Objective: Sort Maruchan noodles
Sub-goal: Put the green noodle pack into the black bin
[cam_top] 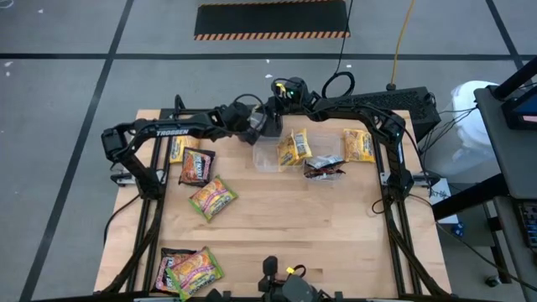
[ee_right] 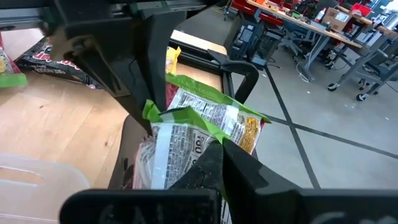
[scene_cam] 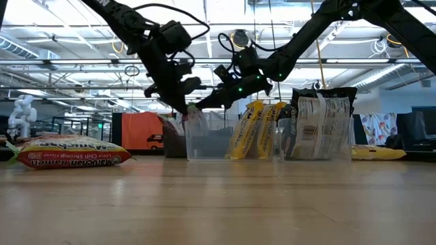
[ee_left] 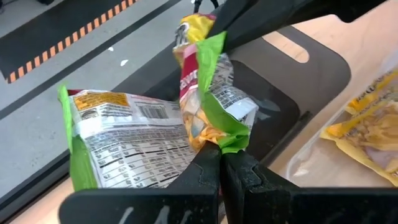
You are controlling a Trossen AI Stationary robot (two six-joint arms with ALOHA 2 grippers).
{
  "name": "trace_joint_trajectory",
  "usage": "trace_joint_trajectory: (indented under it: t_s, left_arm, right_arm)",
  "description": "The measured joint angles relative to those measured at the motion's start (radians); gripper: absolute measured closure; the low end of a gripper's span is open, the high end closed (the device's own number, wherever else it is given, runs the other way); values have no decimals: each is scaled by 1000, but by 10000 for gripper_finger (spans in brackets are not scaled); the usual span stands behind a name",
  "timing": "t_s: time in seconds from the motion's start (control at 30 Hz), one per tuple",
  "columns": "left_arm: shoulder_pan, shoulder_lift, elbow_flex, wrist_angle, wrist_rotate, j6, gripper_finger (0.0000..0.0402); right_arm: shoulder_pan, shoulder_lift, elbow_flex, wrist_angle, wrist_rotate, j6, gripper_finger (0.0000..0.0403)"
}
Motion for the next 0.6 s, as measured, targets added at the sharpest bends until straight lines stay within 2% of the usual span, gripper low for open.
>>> trace_joint_trajectory:
  t_s: [0.4, 0.6]
  left_arm:
    - [-8, 0, 0, -3, -17, -25, 394]
    - [-7, 0, 0, -33, -53, -50, 393]
  right_arm:
    - [8, 0, 0, 3, 4, -30, 402]
    - [8, 0, 0, 3, 3, -29, 380]
